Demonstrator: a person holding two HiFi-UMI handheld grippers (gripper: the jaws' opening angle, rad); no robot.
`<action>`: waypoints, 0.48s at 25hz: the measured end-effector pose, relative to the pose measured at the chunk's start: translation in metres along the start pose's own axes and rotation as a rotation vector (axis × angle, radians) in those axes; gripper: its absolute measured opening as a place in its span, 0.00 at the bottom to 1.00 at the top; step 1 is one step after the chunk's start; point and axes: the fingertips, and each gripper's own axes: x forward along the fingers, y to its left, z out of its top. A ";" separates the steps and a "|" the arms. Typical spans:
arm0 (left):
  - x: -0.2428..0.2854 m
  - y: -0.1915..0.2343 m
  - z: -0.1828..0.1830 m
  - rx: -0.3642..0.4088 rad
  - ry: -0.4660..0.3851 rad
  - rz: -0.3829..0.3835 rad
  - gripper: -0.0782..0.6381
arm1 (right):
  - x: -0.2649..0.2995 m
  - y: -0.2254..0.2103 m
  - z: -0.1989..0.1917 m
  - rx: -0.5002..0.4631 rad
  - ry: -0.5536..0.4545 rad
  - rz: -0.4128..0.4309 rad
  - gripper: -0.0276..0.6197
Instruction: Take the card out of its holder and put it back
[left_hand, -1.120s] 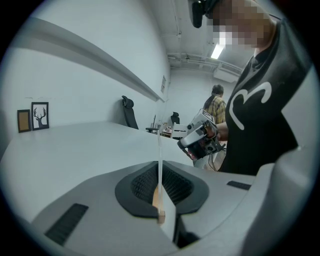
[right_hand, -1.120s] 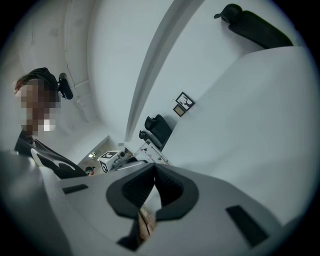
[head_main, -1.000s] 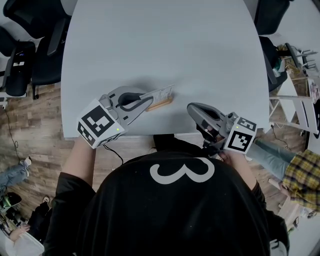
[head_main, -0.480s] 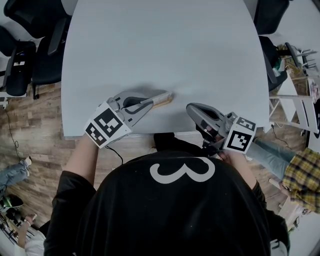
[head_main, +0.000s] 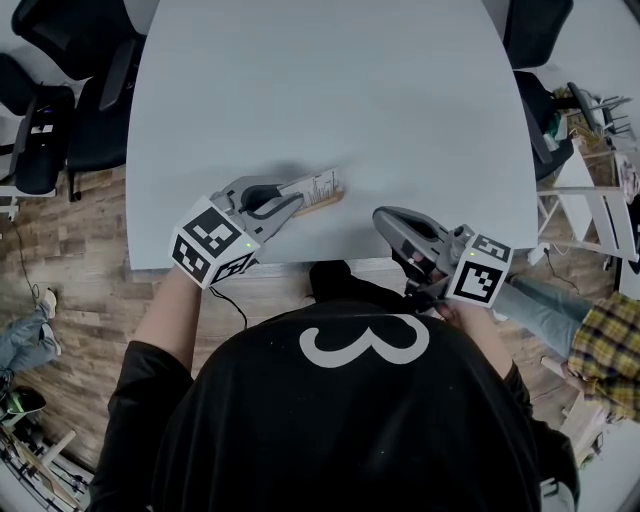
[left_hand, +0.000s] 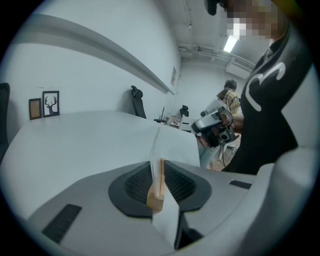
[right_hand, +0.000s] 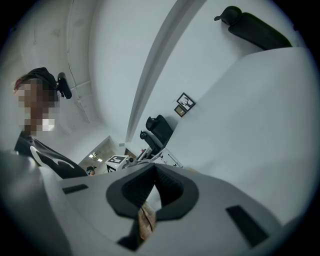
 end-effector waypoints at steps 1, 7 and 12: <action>-0.002 0.001 -0.001 -0.019 -0.009 0.011 0.22 | -0.001 0.001 0.000 -0.002 -0.004 0.001 0.06; -0.025 0.020 0.004 -0.209 -0.113 0.090 0.28 | 0.000 0.008 0.006 -0.018 -0.028 0.014 0.06; -0.054 -0.010 0.006 -0.290 -0.173 0.128 0.28 | -0.017 0.037 -0.006 -0.053 -0.058 0.031 0.06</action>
